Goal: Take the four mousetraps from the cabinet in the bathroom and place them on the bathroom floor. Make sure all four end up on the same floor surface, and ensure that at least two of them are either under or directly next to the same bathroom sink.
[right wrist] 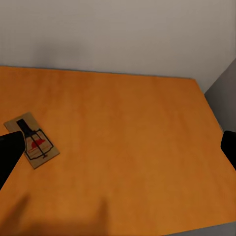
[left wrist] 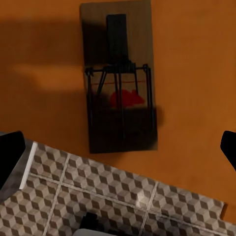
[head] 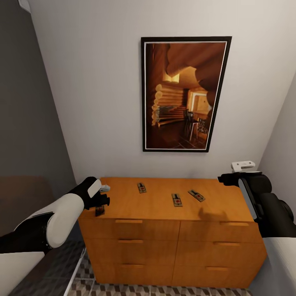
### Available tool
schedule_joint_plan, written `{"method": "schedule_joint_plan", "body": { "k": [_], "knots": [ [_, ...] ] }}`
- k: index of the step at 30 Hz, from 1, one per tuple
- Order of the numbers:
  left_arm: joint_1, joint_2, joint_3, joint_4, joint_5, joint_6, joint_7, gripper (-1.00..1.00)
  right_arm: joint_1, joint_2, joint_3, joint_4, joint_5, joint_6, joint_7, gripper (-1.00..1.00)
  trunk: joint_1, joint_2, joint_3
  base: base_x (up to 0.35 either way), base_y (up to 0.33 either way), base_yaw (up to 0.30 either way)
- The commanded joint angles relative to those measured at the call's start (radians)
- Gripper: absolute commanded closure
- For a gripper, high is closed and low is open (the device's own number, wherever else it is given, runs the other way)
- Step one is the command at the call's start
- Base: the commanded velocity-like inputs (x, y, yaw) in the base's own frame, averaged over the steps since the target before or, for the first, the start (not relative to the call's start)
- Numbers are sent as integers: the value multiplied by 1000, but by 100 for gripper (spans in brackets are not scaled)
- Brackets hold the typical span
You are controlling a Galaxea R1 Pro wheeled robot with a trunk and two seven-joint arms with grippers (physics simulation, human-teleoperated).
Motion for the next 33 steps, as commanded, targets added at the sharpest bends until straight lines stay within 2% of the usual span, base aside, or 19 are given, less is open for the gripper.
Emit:
{"method": "schedule_joint_plan", "body": {
  "k": [1, 15, 33],
  "knots": [
    [-1, 0, 4, -2, 10, 2, 10, -100, -1, 0, 0, -1, 2, 4, 0, -100, 4, -9, -5, 0, 0, 0],
    [-1, 0, 4, -2, 10, 3, 10, -100, -1, -1, -1, -1, 2, 4, 0, -100, 58, -107, -49, 0, 0, 0],
    [-1, 0, 4, -2, 10, 3, 10, -100, -1, -1, -1, -1, 3, 4, 0, -100, 58, -107, -49, 0, 0, 0]
  ]
}}
